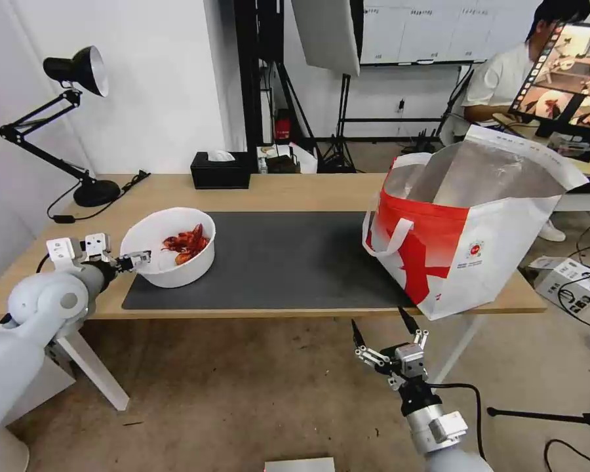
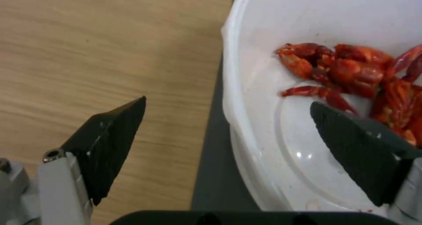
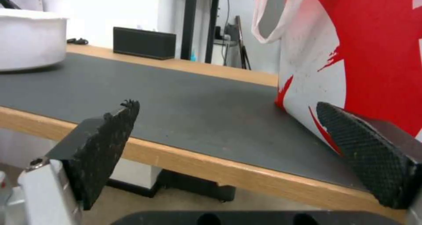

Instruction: Pick up the trash from the table and place it into the takeout bag.

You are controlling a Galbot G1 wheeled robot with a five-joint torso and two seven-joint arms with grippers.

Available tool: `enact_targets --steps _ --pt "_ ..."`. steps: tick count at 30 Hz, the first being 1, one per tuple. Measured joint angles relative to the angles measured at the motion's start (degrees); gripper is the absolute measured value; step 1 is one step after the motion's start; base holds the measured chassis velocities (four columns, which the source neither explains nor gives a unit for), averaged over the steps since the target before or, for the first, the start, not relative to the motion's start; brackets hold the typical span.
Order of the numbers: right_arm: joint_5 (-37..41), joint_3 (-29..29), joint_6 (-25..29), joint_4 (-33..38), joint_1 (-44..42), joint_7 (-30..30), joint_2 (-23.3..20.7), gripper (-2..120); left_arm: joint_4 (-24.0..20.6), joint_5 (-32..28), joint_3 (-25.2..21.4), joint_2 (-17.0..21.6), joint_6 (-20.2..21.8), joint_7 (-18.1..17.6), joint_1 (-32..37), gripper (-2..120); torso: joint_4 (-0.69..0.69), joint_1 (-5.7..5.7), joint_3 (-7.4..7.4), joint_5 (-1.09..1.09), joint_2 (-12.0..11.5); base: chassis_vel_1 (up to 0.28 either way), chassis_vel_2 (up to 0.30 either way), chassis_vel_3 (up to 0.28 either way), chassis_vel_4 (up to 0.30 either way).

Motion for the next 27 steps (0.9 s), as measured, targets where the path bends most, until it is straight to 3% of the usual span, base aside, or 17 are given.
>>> enact_targets --steps 7,21,23,27 --pt "0.0 0.0 0.0 0.0 0.0 0.0 0.0 100 0.2 -2.8 0.6 -0.3 0.4 -1.0 -1.3 97 0.00 0.00 0.00 0.00 0.0 0.000 0.000 0.000 0.000" --pt "0.0 0.0 0.1 0.1 0.0 0.0 0.0 100 -0.1 -4.8 1.4 -0.5 0.5 -1.7 -2.4 50 0.00 0.00 0.00 -0.01 0.0 0.000 0.000 0.000 0.000" --pt "0.0 0.0 0.1 0.1 0.0 0.0 0.0 100 -0.3 -4.9 1.4 -0.5 0.2 -2.3 -2.2 36 0.00 0.00 0.00 0.00 0.0 0.000 0.000 0.000 0.000" --pt "0.0 0.0 0.1 0.1 0.0 0.0 0.0 100 -0.8 -5.2 1.1 -0.6 -0.3 -2.1 -1.8 27 0.00 0.00 0.00 -0.01 0.0 0.000 0.000 0.000 0.000"
